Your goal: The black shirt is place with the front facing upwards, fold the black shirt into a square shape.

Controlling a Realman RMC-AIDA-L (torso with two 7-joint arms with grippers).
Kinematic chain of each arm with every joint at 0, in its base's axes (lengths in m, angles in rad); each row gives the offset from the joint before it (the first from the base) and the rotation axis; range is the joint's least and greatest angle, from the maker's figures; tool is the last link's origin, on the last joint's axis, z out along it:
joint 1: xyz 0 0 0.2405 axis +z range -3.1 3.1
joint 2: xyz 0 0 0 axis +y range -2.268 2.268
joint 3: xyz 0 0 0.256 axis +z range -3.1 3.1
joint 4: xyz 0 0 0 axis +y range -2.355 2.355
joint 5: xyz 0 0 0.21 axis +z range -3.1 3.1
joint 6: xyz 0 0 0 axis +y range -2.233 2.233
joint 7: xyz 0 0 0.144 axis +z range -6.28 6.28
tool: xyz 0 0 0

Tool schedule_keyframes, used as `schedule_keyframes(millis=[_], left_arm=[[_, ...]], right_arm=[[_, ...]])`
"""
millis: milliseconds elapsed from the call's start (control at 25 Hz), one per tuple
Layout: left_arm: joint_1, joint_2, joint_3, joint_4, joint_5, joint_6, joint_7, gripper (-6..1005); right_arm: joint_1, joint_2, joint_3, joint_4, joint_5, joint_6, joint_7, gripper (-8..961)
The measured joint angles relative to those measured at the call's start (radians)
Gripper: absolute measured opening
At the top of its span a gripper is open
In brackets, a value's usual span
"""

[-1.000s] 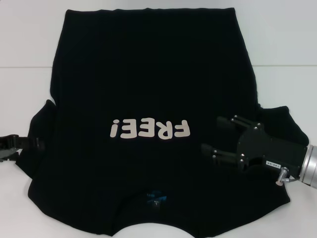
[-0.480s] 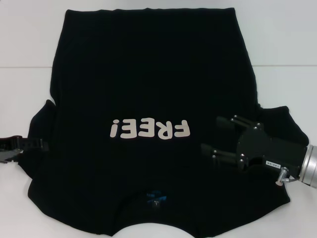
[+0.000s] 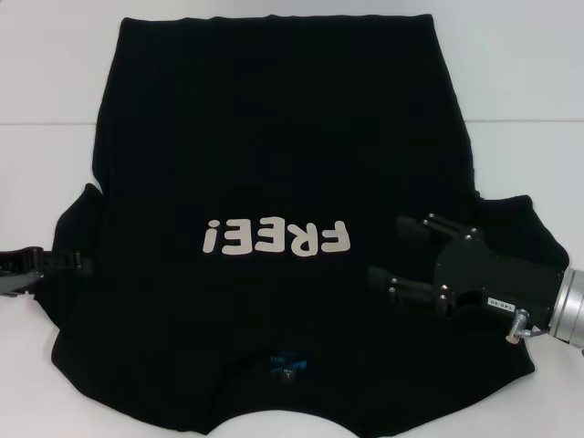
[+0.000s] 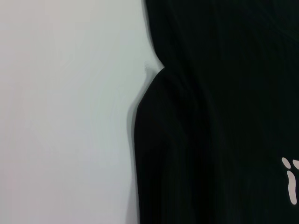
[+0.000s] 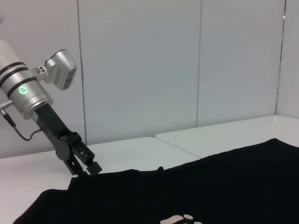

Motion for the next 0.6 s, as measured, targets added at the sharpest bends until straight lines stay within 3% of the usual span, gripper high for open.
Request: schedule_keyframes(millis=[600], left_arm=[[0.008,0.009,-0.023,-0.019,-0.051,0.022,0.031,875]], right_arm=[[0.000,0.000,-0.004,0.003,0.000,-0.001,0.002,865]])
